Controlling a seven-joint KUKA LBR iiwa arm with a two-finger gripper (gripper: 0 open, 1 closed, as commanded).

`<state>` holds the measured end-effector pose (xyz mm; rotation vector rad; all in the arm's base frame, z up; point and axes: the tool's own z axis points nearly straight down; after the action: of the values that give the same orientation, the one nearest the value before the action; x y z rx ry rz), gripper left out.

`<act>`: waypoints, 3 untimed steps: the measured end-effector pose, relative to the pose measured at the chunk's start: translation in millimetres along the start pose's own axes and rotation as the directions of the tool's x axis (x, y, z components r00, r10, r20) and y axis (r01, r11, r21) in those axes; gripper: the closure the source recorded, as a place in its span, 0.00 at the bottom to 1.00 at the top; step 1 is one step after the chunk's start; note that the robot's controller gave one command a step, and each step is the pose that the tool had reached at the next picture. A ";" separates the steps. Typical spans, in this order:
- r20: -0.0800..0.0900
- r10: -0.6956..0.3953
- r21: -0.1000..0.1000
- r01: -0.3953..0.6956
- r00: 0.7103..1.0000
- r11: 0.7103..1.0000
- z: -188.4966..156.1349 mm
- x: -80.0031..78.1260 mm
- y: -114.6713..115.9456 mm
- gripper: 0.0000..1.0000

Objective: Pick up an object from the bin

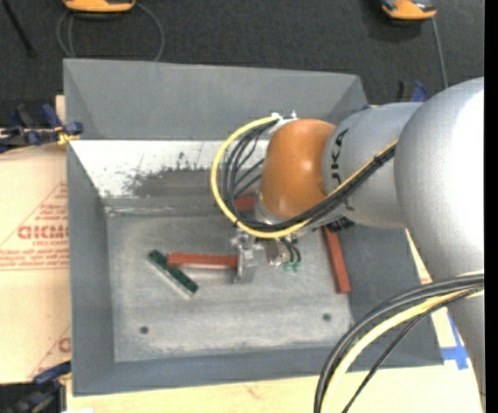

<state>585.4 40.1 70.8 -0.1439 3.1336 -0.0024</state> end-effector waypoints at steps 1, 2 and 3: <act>0.000 -0.001 0.000 0.001 1.000 1.000 0.1 0.1 0.1 0.00; 0.000 -0.003 0.000 0.003 1.000 1.000 0.0 0.0 0.1 1.00; -0.004 0.393 0.000 -0.393 0.920 0.920 0.1 16.6 -17.7 1.00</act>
Offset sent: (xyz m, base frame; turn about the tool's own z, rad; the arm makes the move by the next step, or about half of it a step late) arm 0.0000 0.0000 0.0000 0.0000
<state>570.4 21.0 70.7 0.4879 3.1028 0.0009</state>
